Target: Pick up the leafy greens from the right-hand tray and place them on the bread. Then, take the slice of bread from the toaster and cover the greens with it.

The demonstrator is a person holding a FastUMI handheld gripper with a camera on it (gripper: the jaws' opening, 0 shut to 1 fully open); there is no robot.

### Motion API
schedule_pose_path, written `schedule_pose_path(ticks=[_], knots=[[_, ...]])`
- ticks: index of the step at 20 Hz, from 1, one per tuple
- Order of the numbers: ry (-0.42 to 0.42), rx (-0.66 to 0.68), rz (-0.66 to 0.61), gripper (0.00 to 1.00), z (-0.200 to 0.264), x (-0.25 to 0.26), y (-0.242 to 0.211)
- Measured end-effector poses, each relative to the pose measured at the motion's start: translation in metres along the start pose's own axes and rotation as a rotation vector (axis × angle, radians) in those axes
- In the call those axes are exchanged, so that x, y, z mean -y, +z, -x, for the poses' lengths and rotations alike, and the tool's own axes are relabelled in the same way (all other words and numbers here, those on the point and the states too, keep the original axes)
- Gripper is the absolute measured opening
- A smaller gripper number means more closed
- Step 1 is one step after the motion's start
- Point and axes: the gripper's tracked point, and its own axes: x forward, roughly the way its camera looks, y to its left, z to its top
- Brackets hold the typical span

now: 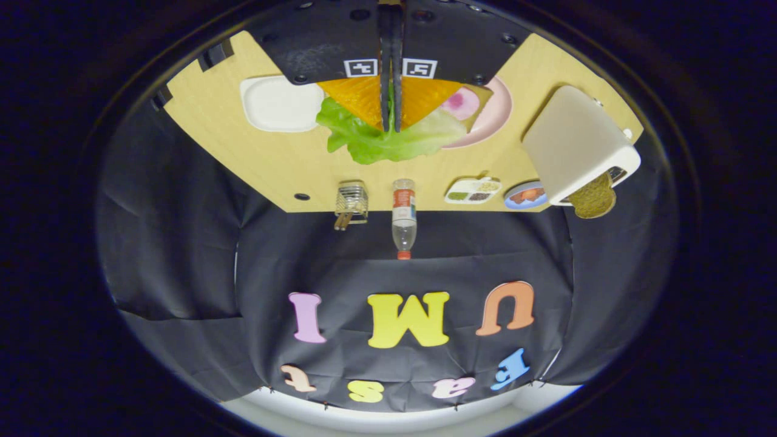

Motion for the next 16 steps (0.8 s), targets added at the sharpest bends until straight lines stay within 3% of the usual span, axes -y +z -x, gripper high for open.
schedule_pose_path(ticks=[5,9,14,15,16], knots=[[0.056,-0.084,0.037,0.00,-0.038,-0.054,-0.037],[0.069,-0.191,0.017,0.01,-0.064,-0.068,-0.072],[0.078,-0.250,-0.016,0.01,-0.075,-0.071,-0.086],[0.082,-0.248,-0.012,0.11,-0.074,-0.071,-0.085],[0.076,-0.250,-0.009,0.15,-0.075,-0.070,-0.085]])
